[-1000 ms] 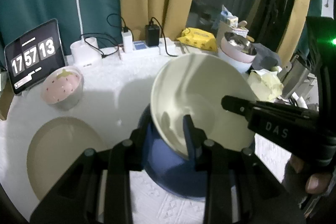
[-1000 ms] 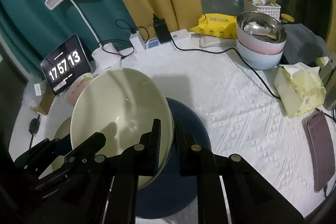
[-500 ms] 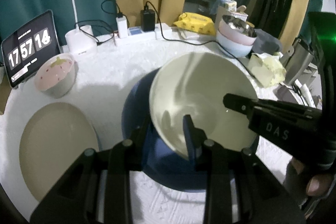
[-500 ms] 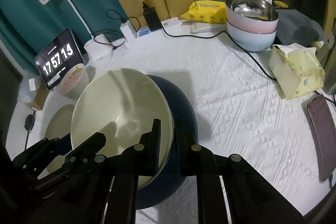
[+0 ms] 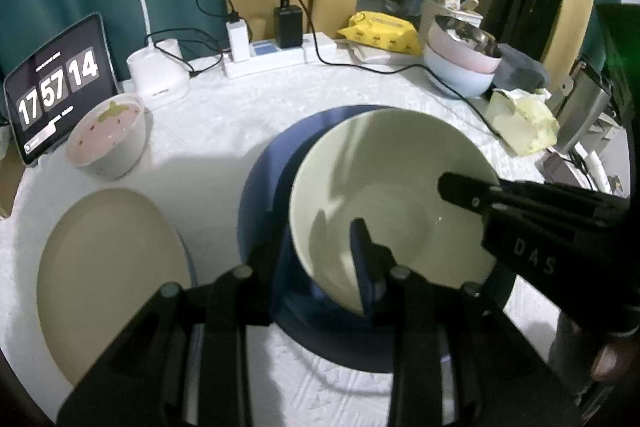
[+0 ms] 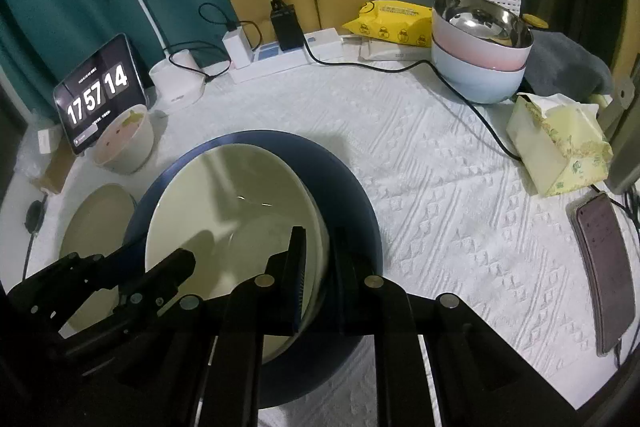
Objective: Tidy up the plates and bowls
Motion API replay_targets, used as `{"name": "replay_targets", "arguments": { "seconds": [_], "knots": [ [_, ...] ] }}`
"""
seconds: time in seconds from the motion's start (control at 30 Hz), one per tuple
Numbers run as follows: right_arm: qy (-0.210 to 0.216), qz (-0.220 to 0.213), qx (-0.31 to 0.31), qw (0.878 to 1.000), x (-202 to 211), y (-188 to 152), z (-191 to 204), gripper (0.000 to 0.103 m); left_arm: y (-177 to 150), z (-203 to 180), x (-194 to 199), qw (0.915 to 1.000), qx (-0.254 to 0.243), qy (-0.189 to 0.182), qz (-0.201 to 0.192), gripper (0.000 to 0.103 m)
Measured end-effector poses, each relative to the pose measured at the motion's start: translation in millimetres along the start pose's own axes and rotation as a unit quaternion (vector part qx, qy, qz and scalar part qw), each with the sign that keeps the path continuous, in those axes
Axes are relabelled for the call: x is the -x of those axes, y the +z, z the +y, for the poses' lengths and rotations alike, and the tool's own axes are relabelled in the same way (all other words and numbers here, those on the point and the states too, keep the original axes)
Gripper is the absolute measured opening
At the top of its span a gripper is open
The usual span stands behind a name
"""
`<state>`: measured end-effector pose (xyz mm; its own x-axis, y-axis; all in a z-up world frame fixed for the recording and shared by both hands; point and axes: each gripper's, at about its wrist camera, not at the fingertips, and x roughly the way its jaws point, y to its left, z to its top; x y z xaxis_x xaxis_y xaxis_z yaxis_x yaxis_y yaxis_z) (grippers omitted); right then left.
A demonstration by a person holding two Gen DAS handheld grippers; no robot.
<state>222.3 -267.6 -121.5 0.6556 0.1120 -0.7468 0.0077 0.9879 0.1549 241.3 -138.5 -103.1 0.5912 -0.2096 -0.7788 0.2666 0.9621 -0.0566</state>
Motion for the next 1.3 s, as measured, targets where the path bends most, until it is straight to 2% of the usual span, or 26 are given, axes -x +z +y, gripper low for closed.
{"name": "replay_targets", "arguments": {
  "seconds": [0.33,0.5,1.03,1.07,1.13,1.3],
  "knots": [
    [0.007,0.011,-0.005,1.000,-1,3,-1,0.014,3,4,4,1.0000,0.007,-0.006,0.001,0.033],
    [0.012,-0.008,-0.004,1.000,10,8,0,0.030,8,9,13,0.9998,0.013,-0.005,-0.012,0.035],
    [0.006,-0.032,0.002,0.999,29,24,11,0.031,17,30,38,0.9984,0.030,-0.010,-0.047,0.037],
    [0.006,-0.033,0.003,0.999,30,25,13,0.031,18,32,40,0.9983,0.032,-0.011,-0.048,0.038],
    [0.006,-0.034,0.008,0.999,31,27,19,0.031,19,37,42,0.9978,0.038,-0.014,-0.053,0.046],
    [0.006,-0.034,0.017,0.999,29,33,32,0.031,24,52,47,0.9967,0.052,-0.016,-0.061,0.047]
  ]
}}
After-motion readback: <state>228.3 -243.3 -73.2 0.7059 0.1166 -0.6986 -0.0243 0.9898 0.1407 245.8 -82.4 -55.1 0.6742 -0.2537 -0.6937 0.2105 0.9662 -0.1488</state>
